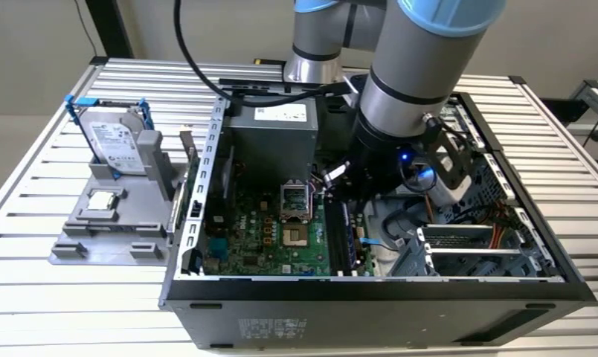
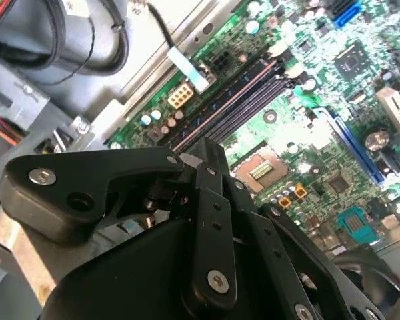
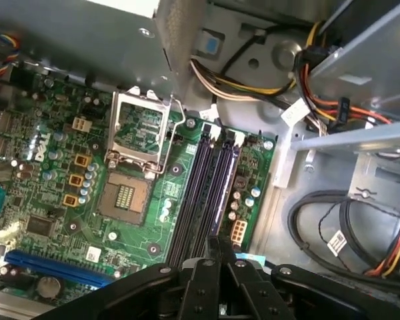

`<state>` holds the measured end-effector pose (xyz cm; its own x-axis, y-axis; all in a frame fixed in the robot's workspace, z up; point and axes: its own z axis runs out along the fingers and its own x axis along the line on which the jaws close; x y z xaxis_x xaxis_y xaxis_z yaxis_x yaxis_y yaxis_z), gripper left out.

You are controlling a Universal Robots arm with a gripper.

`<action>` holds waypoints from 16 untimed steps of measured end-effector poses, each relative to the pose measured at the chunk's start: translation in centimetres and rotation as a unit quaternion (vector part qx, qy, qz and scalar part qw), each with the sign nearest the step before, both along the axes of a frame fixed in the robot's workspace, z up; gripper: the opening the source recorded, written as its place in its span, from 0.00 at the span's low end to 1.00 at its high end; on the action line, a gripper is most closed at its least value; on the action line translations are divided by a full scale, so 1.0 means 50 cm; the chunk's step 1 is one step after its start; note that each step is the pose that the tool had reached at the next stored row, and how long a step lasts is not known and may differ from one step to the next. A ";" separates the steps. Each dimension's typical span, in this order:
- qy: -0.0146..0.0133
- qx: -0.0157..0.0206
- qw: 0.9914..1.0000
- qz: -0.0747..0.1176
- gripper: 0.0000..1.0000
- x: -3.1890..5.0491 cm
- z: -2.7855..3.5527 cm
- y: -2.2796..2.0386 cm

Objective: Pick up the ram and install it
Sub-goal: 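Press down the ram until it locks into place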

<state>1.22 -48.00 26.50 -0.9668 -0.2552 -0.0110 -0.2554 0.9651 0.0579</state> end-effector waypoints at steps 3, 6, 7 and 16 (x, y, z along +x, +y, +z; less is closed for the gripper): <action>0.000 0.004 1.000 0.018 0.00 0.000 0.000 0.0001; 0.000 0.004 0.999 0.035 0.00 0.000 0.000 0.0001; 0.000 0.004 0.999 0.041 0.00 0.000 0.000 0.0000; 0.000 0.004 0.996 0.093 0.00 0.005 0.000 0.0001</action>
<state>1.47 -48.00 26.49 -0.9030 -0.4295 -0.0132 -0.4294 0.9007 0.0656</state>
